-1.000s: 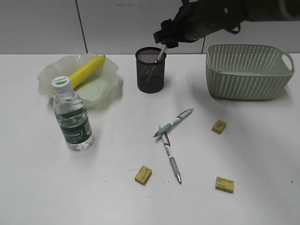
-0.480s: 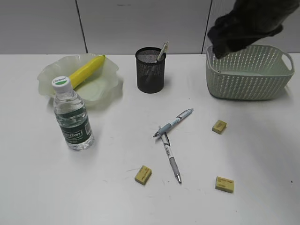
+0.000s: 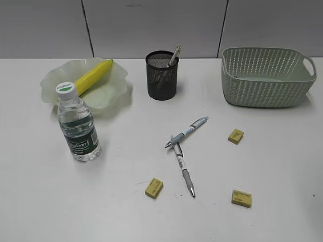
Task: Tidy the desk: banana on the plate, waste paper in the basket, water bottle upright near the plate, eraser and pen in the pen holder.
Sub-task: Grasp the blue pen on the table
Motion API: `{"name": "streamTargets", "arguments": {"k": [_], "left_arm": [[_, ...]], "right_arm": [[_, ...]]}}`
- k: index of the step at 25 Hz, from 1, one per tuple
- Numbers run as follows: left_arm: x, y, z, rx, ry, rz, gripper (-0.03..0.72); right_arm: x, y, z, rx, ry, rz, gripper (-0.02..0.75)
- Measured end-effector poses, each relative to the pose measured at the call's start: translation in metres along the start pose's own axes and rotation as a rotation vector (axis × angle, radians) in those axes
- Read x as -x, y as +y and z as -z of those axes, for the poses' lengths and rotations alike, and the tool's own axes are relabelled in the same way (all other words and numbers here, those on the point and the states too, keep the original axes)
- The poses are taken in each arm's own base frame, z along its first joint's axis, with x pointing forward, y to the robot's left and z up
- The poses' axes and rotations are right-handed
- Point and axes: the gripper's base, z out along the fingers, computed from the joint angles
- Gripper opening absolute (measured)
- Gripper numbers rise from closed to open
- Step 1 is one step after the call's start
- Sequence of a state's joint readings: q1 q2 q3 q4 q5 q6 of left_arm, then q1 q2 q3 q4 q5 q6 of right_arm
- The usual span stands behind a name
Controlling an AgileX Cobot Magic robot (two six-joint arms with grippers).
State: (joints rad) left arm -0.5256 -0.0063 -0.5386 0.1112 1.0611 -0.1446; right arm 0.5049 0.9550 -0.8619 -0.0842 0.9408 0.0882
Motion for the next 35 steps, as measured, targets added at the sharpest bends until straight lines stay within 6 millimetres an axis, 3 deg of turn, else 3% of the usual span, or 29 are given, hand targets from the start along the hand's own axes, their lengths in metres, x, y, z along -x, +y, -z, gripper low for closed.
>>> {"name": "streamTargets", "arguments": {"k": [8, 13, 21, 26, 30, 35], "left_arm": [[0.000, 0.000, 0.000, 0.000, 0.000, 0.000, 0.441], [0.000, 0.000, 0.000, 0.000, 0.000, 0.000, 0.439], [0.000, 0.000, 0.000, 0.000, 0.001, 0.000, 0.435], [0.012, -0.004, -0.010, -0.020, 0.043, 0.006, 0.435], [0.041, -0.014, -0.031, -0.071, 0.057, 0.036, 0.435], [0.080, -0.030, -0.081, -0.138, 0.160, 0.117, 0.435]], "right_arm": [[-0.097, -0.006, 0.036, 0.012, -0.164, -0.036, 0.456], [-0.137, -0.009, 0.048, 0.016, -0.277, -0.043, 0.456], [-0.167, -0.011, 0.071, 0.024, -0.499, -0.049, 0.456], [-0.168, -0.011, 0.072, 0.023, -0.511, -0.037, 0.454], [-0.168, -0.011, 0.072, 0.022, -0.511, -0.034, 0.454], [-0.168, -0.011, 0.072, 0.022, -0.511, -0.032, 0.454]]}}
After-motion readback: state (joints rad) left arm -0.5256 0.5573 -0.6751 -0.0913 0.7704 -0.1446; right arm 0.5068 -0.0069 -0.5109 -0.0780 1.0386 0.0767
